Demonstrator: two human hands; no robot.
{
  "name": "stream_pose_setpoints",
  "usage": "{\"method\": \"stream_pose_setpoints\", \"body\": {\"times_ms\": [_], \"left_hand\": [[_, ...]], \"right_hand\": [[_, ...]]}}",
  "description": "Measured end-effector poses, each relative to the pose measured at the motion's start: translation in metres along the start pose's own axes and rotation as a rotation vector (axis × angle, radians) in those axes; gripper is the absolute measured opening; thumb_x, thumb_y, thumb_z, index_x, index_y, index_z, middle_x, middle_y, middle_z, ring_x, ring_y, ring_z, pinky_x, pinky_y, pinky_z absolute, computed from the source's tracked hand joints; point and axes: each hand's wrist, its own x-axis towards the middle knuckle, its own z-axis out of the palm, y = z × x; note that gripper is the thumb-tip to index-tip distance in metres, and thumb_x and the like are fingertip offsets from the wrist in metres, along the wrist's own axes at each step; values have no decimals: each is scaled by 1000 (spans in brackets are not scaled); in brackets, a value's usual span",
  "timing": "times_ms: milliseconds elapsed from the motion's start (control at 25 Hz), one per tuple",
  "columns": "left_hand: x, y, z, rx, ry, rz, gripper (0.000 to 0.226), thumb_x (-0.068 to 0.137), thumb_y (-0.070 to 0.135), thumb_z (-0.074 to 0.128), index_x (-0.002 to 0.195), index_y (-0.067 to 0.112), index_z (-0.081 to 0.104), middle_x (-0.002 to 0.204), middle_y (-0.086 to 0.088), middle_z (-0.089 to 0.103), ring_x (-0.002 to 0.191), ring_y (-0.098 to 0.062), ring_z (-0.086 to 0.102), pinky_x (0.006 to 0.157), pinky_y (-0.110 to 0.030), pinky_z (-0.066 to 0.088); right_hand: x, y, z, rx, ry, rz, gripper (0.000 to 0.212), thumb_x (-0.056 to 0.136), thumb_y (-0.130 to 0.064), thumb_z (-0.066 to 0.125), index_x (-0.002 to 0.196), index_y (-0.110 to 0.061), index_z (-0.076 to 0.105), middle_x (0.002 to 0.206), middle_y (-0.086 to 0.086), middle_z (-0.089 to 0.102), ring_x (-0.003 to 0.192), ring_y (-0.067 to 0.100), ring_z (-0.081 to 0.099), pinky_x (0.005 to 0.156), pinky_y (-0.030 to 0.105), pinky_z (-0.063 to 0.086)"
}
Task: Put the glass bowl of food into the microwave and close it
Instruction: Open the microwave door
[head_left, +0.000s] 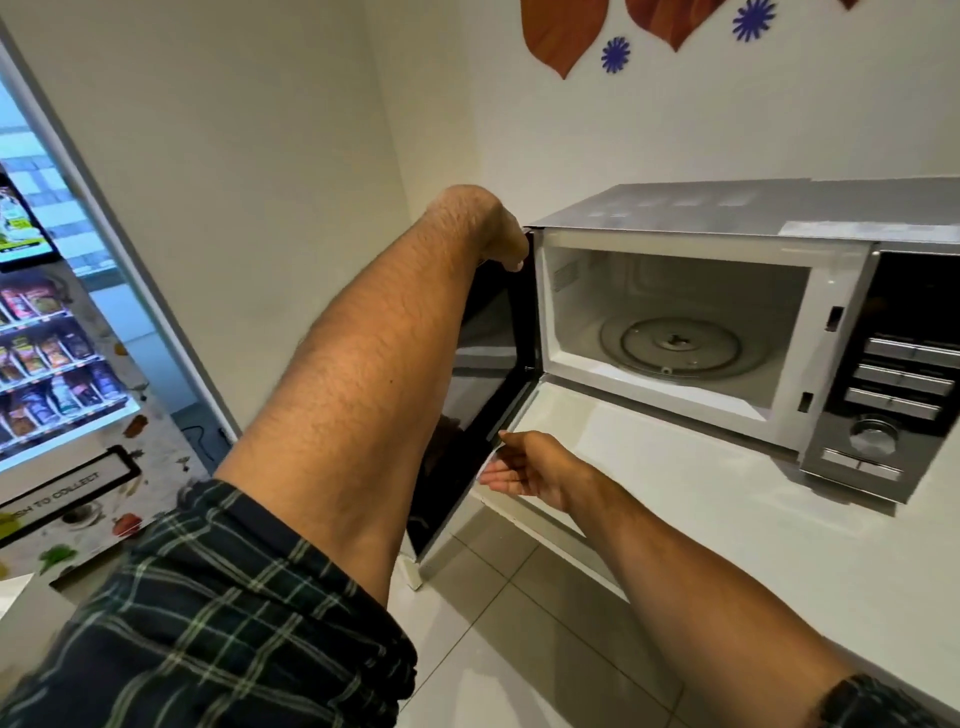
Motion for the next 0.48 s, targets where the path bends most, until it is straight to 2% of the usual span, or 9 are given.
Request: {"method": "stream_pose_setpoints", "body": {"times_ms": [120, 240, 320, 480], "left_hand": [[-6, -14, 11, 33, 72, 57, 45, 99, 28, 41, 137, 6, 52, 142, -14, 54, 125, -31, 54, 92, -36, 43], [-1, -29, 25, -27, 141, 72, 44, 96, 24, 41, 133, 3, 54, 136, -13, 58, 121, -29, 56, 88, -33, 42], [5, -38, 35, -83, 183, 66, 42, 97, 28, 42, 129, 4, 56, 130, -12, 61, 114, -29, 59, 90, -36, 46], [13, -53, 54, -188, 312, 91, 43, 97, 36, 41, 126, 7, 55, 122, -14, 62, 103, -30, 58, 85, -39, 47]], "right_hand": [[15, 1, 20, 85, 5, 9, 43, 105, -26, 44, 112, 12, 62, 93, 25, 73, 78, 29, 76, 68, 33, 64], [29, 4, 37, 192, 37, -11, 36, 104, -24, 45, 91, 4, 63, 92, 25, 72, 83, 32, 74, 72, 35, 62], [38, 4, 47, 237, 63, -30, 32, 103, -23, 47, 81, -3, 59, 87, 22, 73, 82, 32, 75, 70, 34, 62], [56, 3, 58, 303, 131, -50, 25, 100, -23, 53, 80, -8, 56, 77, 14, 64, 71, 27, 71, 71, 34, 63]]}}
